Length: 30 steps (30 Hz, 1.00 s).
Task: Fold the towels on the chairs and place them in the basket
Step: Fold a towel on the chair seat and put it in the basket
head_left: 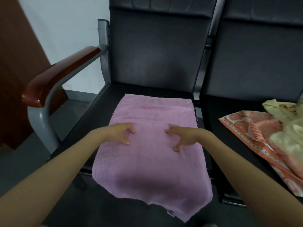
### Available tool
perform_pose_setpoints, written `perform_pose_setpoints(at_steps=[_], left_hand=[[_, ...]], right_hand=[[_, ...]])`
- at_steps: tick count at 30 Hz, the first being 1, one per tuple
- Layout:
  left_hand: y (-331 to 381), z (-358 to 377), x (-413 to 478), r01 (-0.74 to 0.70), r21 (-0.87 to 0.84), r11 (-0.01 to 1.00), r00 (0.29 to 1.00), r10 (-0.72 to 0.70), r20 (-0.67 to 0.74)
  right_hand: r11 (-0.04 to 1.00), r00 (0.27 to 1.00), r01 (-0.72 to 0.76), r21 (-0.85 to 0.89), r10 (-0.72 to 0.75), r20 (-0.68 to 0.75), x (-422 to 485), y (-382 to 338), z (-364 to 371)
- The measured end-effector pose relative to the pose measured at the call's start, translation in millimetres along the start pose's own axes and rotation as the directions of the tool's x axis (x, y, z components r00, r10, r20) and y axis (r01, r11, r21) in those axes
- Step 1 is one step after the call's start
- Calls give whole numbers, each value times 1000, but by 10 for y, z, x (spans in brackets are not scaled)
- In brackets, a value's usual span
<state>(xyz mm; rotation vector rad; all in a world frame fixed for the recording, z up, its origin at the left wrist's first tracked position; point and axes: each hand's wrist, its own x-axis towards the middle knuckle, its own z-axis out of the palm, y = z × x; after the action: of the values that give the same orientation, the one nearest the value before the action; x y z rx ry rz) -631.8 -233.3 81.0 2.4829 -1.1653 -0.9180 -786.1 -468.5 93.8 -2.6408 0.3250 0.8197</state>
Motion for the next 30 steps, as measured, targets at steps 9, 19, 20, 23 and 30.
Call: perform_pose_setpoints(at_steps=[9,19,20,23,30], left_hand=[[263,-11,506,329,85,941,751,-206,-627],[55,186,-53,-52,75,996,994,59,-91],[8,143,-74,-55,34,998,998,56,-29],[-107,0,2,-14,-21,1000,997,15,75],[98,31,403,151,222,963,764,28,-644]], right_hand=[[926,763,-259,-275,21,-646,509,-94,-244],[995,974,-59,-81,39,-224,49,-105,114],[996,989,-47,-82,35,-140,0,-85,85],[997,1000,-19,-79,20,4,-45,-9,12],[964,795,-203,-171,60,-603,318,-16,-59]])
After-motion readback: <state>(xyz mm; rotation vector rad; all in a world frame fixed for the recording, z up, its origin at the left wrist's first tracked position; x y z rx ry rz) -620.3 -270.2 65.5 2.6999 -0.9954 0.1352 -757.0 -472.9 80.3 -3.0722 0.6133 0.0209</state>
